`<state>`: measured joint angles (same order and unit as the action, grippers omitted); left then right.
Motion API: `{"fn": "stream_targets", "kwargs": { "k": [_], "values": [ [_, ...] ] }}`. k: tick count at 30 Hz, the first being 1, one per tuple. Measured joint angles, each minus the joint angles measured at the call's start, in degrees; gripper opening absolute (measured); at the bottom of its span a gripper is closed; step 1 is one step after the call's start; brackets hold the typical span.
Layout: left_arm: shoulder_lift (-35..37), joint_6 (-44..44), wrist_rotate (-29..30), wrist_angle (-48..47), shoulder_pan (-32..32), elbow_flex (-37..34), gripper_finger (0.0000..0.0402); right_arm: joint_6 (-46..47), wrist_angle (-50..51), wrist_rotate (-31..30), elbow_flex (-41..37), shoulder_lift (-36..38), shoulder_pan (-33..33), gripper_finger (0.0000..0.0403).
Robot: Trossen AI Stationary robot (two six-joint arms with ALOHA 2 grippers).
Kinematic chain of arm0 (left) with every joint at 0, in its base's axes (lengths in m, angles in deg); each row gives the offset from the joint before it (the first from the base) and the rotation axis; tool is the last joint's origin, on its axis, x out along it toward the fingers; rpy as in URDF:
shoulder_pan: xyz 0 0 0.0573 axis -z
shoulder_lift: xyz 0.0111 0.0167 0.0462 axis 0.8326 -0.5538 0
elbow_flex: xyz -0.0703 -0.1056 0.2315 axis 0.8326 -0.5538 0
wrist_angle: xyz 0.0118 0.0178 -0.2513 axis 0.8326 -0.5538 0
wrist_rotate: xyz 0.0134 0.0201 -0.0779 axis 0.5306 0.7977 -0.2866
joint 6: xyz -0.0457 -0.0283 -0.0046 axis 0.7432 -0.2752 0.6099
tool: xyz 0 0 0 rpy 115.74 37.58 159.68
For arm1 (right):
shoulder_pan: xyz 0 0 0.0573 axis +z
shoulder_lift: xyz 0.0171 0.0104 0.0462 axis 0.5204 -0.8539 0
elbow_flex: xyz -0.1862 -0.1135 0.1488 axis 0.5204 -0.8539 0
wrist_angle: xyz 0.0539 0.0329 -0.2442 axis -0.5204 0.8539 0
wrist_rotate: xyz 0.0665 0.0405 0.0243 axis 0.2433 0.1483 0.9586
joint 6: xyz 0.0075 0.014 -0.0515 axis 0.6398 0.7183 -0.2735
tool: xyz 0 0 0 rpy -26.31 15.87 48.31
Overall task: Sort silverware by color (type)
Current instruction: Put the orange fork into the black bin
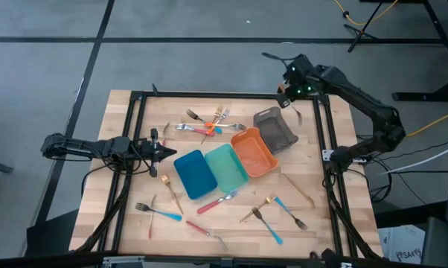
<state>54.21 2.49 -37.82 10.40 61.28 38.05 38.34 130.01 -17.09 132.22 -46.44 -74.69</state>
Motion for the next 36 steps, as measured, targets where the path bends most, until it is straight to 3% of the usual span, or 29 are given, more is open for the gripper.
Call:
{"fn": "stream_targets", "kwargs": {
  "k": [6, 12, 26, 36],
  "values": [
    [0.01, 0.00, -0.02, -0.01, -0.02, 0.00, 0.0000, -3.20, -10.34, 0.33, -5.89, 1.90, 8.22, 0.0000],
    [-0.01, 0.00, -0.02, -0.01, 0.00, 0.00, 0.0000, -4.63, -20.05, -1.22, -13.21, 1.86, 12.37, 0.0000],
    [0.01, 0.00, -0.02, -0.01, 0.00, -0.01, 0.0000, -6.12, -33.88, -1.12, -29.44, 1.84, 12.57, 0.0000],
    [0.01, 0.01, -0.02, 0.00, 0.00, -0.01, 0.0000, -6.10, -37.94, -0.06, -34.57, 1.82, 12.57, 0.0000]
  ]
}}
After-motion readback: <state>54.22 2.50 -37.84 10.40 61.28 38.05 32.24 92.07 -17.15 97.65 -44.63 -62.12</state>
